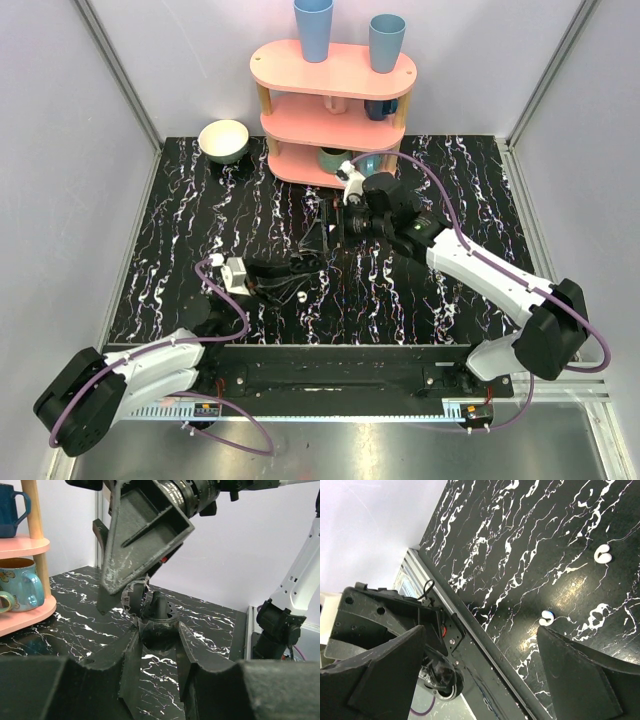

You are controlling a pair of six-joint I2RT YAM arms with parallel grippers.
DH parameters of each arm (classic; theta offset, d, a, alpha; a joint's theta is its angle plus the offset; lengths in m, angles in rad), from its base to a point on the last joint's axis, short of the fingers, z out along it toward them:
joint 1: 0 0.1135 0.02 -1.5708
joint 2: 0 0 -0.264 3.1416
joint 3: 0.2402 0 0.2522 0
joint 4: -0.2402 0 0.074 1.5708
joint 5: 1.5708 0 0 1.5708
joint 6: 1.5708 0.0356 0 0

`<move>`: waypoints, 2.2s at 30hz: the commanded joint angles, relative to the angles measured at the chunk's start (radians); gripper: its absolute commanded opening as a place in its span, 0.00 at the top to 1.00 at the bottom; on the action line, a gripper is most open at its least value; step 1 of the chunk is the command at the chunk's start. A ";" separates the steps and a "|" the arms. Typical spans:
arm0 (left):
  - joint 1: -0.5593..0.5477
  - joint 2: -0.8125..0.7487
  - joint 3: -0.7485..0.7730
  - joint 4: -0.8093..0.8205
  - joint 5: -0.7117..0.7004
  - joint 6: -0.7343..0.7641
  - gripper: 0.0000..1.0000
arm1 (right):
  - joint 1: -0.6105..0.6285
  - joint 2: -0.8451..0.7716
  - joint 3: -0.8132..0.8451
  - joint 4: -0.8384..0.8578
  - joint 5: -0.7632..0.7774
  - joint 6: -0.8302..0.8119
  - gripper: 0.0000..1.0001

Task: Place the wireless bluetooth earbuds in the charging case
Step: Close the charging case with the earbuds, then place the charging case with the earbuds at the center of the board.

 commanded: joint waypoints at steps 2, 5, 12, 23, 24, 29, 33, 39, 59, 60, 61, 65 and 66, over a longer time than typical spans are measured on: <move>0.005 -0.015 -0.004 0.350 -0.090 -0.002 1.00 | 0.021 -0.024 0.035 -0.072 0.020 -0.063 0.00; 0.005 -0.034 -0.027 0.349 -0.150 0.001 1.00 | 0.024 -0.055 0.009 -0.089 0.008 -0.080 0.00; 0.005 -0.058 -0.052 0.338 -0.219 0.007 1.00 | 0.024 -0.113 -0.031 -0.095 0.026 -0.094 0.00; 0.005 -0.089 -0.086 0.199 -0.402 -0.024 1.00 | 0.022 -0.193 -0.097 -0.100 0.378 -0.068 0.00; 0.007 -0.098 -0.087 0.169 -0.438 -0.033 1.00 | 0.022 -0.210 -0.106 -0.098 0.409 -0.067 0.00; 0.010 -0.170 -0.084 -0.022 -0.517 -0.045 1.00 | 0.019 -0.224 -0.123 -0.100 0.520 -0.075 0.00; 0.012 -0.216 -0.162 -0.015 -0.653 -0.087 1.00 | 0.019 -0.198 -0.114 -0.098 0.502 -0.068 0.00; 0.041 -0.366 -0.164 -0.248 -0.753 -0.145 1.00 | 0.019 -0.155 -0.108 -0.098 0.457 -0.040 0.00; 0.495 0.328 -0.098 0.169 -0.019 -0.422 1.00 | 0.019 -0.081 -0.106 -0.097 0.412 -0.051 0.00; 0.501 0.445 -0.090 0.298 0.017 -0.444 1.00 | 0.019 -0.075 -0.103 -0.100 0.411 -0.057 0.00; 0.504 0.509 -0.090 0.365 0.024 -0.467 1.00 | 0.019 -0.069 -0.096 -0.100 0.412 -0.064 0.00; 0.519 0.684 -0.029 0.389 0.089 -0.490 1.00 | 0.016 -0.031 -0.065 -0.120 0.408 -0.061 0.00; 0.519 0.675 -0.035 0.389 0.071 -0.478 1.00 | 0.016 -0.028 -0.059 -0.121 0.403 -0.057 0.00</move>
